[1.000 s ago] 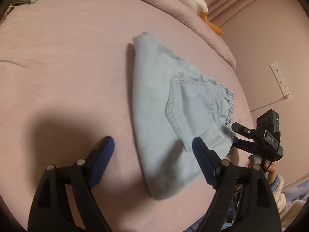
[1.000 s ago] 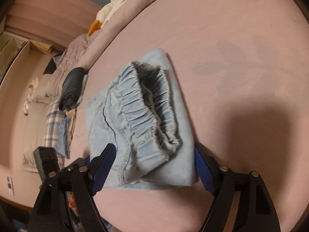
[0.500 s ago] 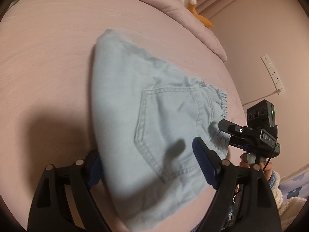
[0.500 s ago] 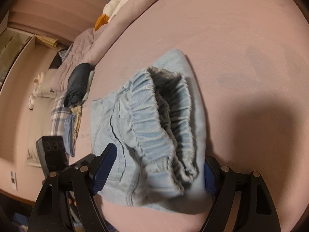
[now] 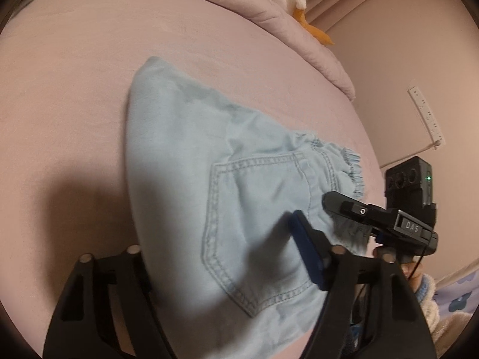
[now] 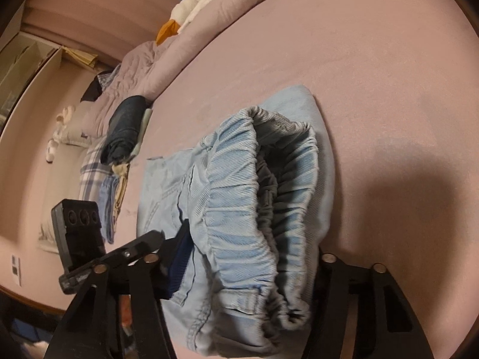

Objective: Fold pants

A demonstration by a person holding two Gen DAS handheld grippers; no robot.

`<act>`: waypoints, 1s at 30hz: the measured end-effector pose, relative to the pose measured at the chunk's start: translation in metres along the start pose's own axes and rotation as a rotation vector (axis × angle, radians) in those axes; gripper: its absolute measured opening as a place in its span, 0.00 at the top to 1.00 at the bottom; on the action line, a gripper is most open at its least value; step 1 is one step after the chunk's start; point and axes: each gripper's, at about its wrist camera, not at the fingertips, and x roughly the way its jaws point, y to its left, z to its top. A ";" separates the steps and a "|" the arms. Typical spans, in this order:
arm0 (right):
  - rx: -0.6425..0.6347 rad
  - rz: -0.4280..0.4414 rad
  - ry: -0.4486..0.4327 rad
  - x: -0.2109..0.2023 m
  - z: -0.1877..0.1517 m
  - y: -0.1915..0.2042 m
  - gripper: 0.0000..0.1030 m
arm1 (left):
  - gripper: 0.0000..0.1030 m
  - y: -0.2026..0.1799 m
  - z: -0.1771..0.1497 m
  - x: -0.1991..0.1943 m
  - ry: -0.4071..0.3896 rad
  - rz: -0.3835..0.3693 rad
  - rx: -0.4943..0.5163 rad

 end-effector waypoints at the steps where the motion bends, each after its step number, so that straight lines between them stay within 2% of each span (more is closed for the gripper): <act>1: -0.003 -0.002 -0.005 -0.001 -0.001 0.001 0.45 | 0.40 -0.001 0.000 -0.001 -0.003 0.011 0.002; 6: -0.035 -0.038 -0.040 -0.004 -0.004 0.013 0.53 | 0.55 -0.005 0.000 -0.003 -0.021 0.066 0.007; 8: -0.058 -0.051 -0.056 -0.007 -0.005 0.019 0.57 | 0.64 -0.008 -0.001 -0.006 -0.036 0.081 0.020; 13: -0.094 -0.080 -0.090 -0.013 -0.008 0.035 0.60 | 0.73 -0.014 -0.004 -0.014 -0.072 0.100 0.035; 30: -0.219 -0.067 -0.123 -0.012 -0.008 0.081 0.61 | 0.73 -0.011 -0.009 -0.066 -0.177 0.163 0.070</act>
